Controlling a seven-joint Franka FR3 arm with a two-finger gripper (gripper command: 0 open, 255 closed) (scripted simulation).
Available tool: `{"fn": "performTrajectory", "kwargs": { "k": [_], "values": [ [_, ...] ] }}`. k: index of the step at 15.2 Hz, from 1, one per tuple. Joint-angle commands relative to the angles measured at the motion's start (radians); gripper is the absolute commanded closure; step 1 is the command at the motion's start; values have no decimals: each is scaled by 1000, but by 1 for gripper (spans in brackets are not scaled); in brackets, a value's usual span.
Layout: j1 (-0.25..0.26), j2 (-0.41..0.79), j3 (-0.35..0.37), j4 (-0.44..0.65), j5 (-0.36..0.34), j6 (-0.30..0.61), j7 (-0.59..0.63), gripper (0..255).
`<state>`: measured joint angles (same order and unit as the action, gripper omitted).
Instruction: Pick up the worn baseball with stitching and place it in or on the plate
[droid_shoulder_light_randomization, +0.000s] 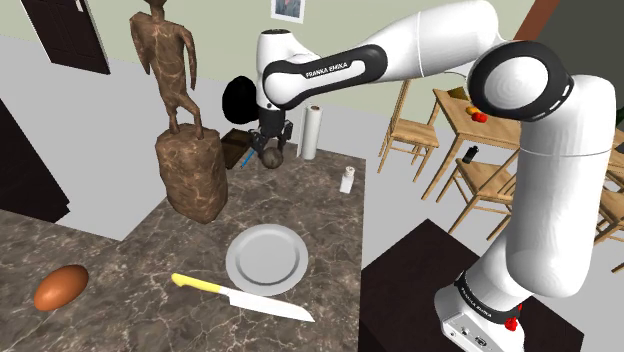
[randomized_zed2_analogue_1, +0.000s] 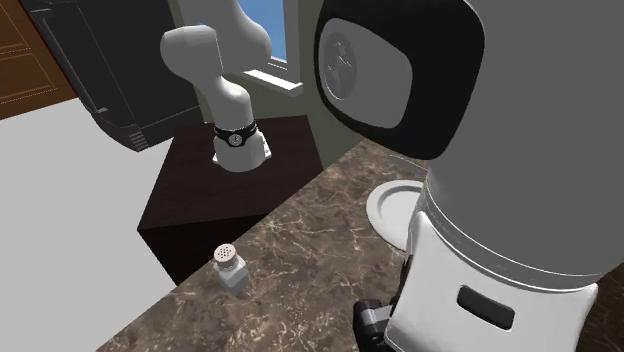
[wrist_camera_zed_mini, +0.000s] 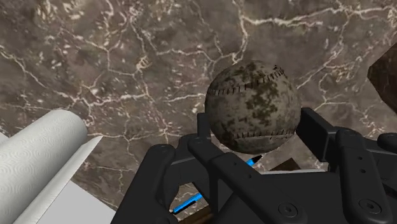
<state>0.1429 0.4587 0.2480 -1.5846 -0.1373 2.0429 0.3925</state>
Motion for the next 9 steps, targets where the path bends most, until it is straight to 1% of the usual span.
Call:
{"fn": "performTrajectory", "kwargs": {
  "k": [1,5,9],
  "values": [
    [11,-49,11,-73,5,24,26,255],
    [42,-141,37,-207,17,66,90,255],
    [78,-220,68,-316,31,96,157,255]
  ]
}}
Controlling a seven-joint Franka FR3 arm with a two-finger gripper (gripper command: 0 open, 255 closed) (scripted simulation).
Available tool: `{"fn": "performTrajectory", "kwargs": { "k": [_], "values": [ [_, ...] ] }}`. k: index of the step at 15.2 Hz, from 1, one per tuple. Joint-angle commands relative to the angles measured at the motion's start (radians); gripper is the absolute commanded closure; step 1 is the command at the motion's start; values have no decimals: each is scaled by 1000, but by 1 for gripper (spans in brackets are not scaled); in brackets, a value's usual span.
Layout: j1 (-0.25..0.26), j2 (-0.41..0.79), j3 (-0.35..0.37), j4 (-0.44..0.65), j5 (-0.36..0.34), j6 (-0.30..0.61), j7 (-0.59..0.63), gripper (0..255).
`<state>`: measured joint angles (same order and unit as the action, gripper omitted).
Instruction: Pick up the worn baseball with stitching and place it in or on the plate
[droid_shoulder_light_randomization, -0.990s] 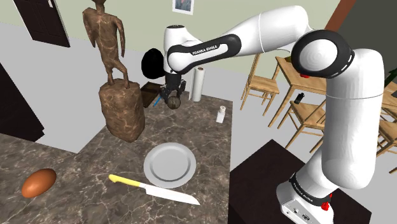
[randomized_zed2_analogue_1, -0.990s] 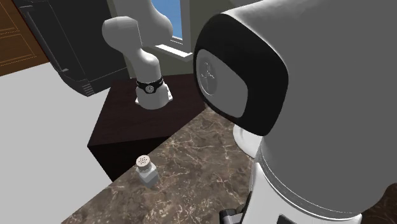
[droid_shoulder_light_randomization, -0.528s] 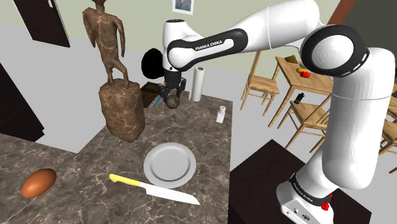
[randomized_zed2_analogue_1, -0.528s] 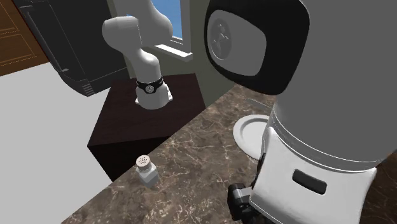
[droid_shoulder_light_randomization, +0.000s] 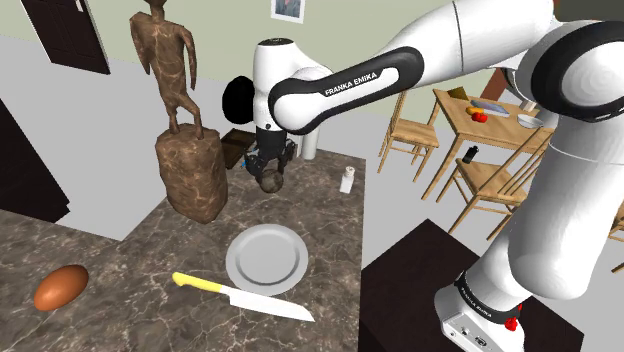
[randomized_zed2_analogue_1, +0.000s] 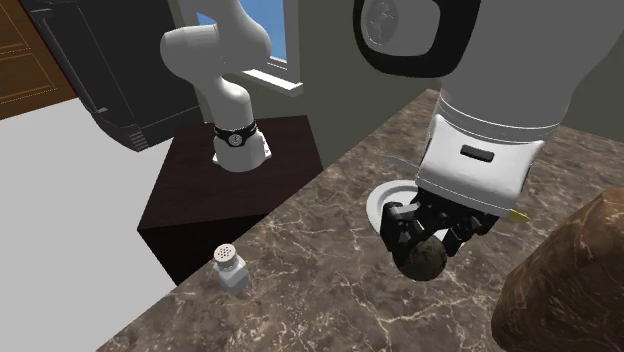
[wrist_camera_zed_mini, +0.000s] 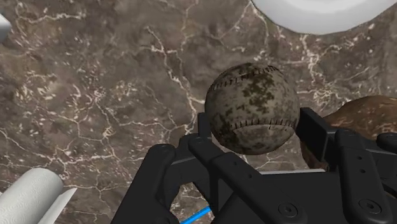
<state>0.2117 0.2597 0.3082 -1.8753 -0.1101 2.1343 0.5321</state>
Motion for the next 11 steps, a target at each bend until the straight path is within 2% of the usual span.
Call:
{"fn": "performTrajectory", "kwargs": {
  "k": [1,11],
  "values": [
    [19,-39,16,-50,8,11,35,255],
    [125,-179,111,-223,48,47,223,255]
  ]
}}
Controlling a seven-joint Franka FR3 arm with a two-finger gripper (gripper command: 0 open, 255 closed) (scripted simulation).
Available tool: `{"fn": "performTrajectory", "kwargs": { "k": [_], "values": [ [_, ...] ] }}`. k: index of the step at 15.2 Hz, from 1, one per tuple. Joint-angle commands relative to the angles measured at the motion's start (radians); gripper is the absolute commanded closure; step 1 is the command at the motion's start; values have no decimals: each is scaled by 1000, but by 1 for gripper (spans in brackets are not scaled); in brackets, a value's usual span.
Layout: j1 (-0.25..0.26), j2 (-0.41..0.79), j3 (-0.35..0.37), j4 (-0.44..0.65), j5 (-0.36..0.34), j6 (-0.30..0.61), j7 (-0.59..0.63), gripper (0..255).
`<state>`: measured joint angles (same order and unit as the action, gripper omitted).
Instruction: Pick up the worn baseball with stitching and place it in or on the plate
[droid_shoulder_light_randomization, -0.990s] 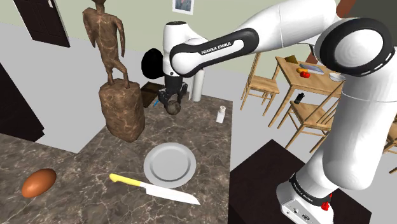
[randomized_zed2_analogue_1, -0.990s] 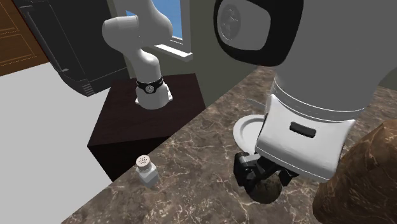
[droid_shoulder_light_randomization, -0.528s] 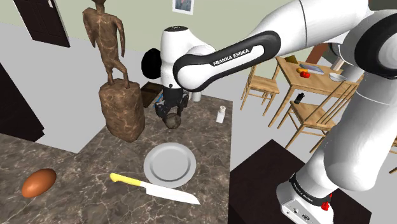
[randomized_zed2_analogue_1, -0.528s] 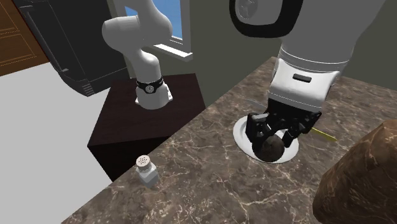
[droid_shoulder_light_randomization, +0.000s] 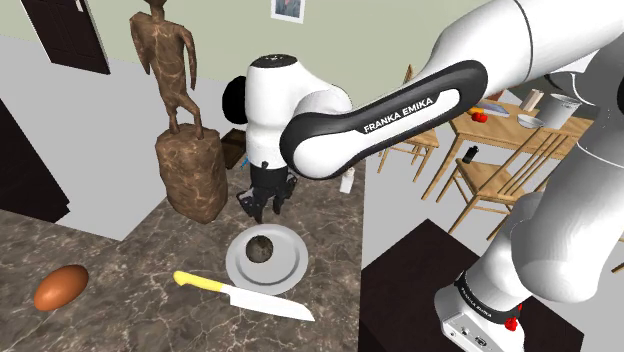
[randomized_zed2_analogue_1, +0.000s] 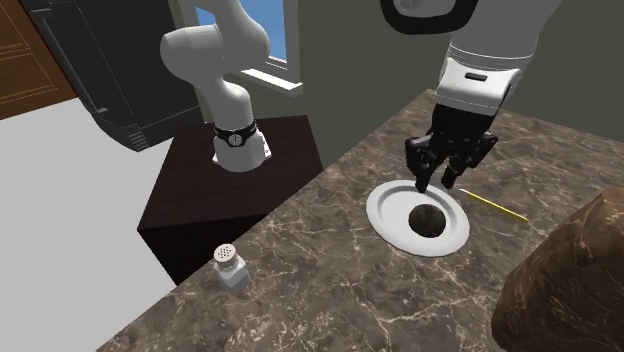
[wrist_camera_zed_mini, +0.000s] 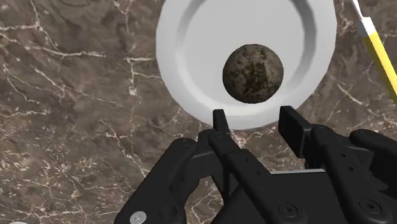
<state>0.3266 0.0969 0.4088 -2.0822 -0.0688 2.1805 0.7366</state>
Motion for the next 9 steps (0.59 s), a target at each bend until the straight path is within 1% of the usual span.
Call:
{"fn": "performTrajectory", "kwargs": {
  "k": [1,5,6,7,9],
  "values": [
    [25,-28,23,-30,11,2,44,255],
    [27,1,21,-54,-6,52,57,255],
    [26,-7,22,-49,-2,41,52,255],
    [26,-7,22,-49,-2,41,52,0],
    [59,58,17,-25,-101,99,243,0]
  ]
}}
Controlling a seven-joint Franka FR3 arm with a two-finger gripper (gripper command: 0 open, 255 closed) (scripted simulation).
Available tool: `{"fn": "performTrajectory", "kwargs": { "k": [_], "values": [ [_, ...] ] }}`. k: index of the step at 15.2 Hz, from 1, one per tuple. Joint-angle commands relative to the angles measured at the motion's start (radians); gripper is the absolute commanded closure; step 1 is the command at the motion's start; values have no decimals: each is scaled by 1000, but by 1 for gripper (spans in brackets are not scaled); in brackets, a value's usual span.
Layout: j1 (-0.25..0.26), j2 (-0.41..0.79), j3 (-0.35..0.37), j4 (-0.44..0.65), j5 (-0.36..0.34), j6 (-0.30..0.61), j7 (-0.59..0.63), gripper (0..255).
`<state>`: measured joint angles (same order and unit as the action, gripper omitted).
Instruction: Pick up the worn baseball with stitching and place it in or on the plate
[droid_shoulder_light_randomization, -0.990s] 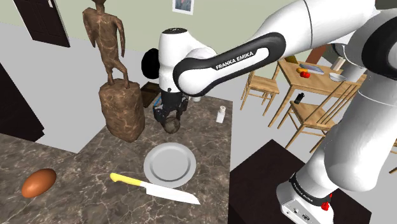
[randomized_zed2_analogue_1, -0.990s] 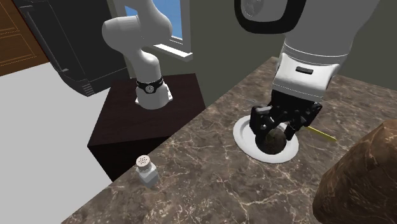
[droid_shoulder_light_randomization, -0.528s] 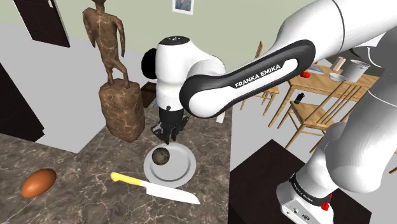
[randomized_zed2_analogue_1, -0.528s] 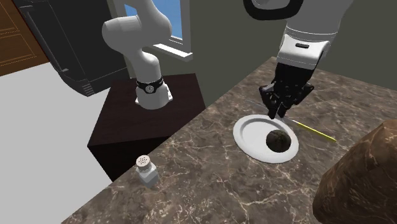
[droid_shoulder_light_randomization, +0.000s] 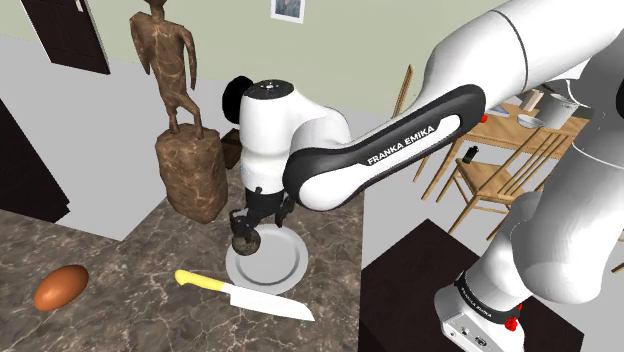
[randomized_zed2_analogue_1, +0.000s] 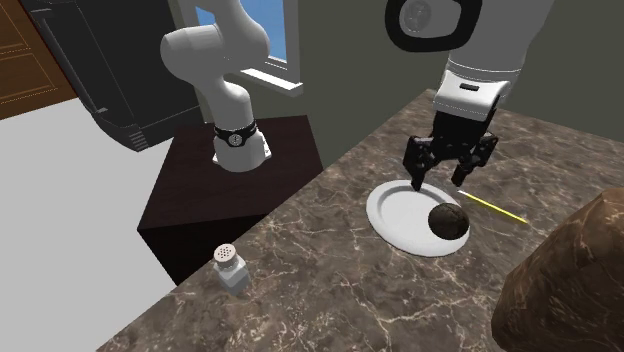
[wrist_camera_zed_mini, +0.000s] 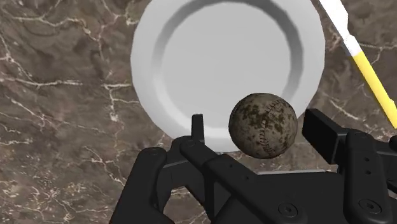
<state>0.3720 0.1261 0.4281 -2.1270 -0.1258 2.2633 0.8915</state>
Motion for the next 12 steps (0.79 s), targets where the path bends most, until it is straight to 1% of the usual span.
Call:
{"fn": "performTrajectory", "kwargs": {
  "k": [1,2,3,10,12],
  "values": [
    [34,64,-11,39,-98,38,184,0],
    [59,101,-26,62,-152,54,280,0],
    [77,124,-38,78,-185,61,339,0],
    [88,191,-63,67,-233,132,370,0],
    [89,196,-65,67,-237,137,373,0]
  ]
}}
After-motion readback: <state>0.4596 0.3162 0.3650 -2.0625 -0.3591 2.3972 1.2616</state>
